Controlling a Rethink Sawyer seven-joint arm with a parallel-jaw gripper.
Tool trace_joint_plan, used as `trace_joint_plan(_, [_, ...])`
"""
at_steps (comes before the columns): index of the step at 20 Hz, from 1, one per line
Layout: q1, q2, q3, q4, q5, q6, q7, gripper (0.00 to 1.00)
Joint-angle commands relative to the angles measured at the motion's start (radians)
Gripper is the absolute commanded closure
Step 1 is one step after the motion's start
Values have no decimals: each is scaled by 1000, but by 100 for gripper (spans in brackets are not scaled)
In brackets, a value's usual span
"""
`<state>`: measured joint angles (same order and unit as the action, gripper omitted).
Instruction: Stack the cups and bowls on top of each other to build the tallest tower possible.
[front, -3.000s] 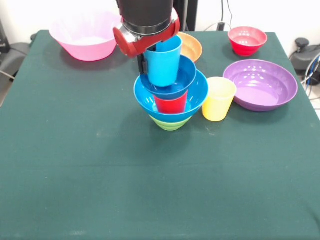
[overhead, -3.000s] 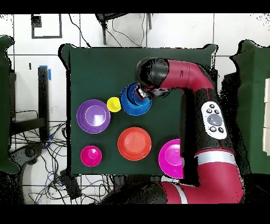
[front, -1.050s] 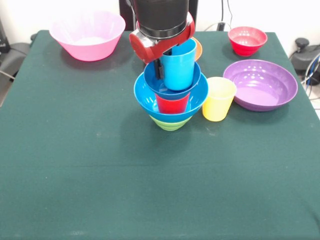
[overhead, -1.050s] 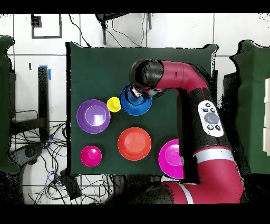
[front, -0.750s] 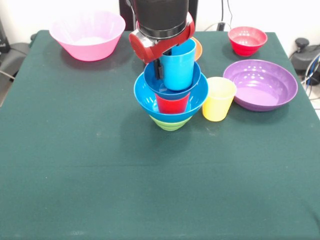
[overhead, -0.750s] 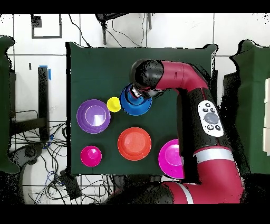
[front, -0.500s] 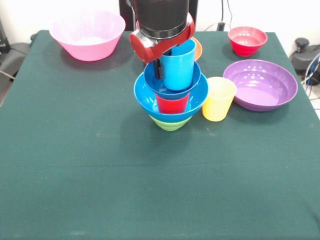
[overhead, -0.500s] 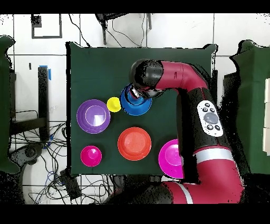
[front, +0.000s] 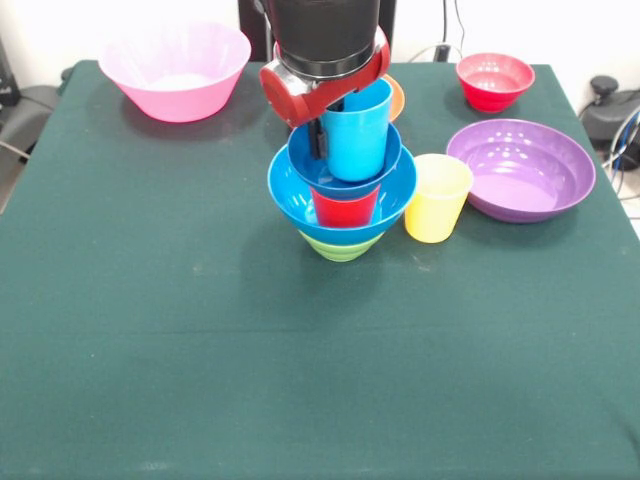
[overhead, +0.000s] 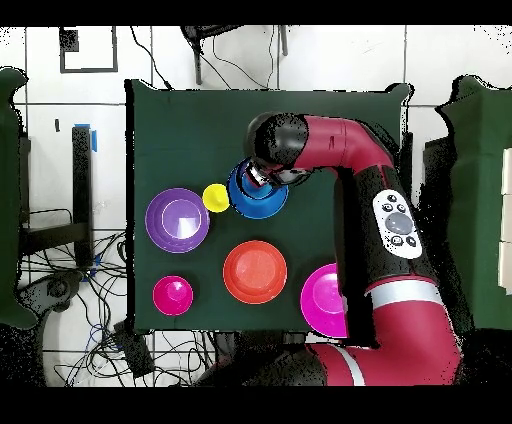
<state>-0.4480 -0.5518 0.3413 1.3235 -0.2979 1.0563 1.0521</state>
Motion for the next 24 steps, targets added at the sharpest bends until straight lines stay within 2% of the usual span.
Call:
trace_joint_plan(1, [23, 6, 35, 0, -83, -30, -61, 100])
trace_joint_plan(22, [26, 9, 43, -15, -118, -23, -58, 100])
trace_joint_plan(23, [24, 9, 46, -13, -116, -23, -61, 0])
trace_joint_plan(24, [21, 8, 50, -9, -112, -27, -63, 0])
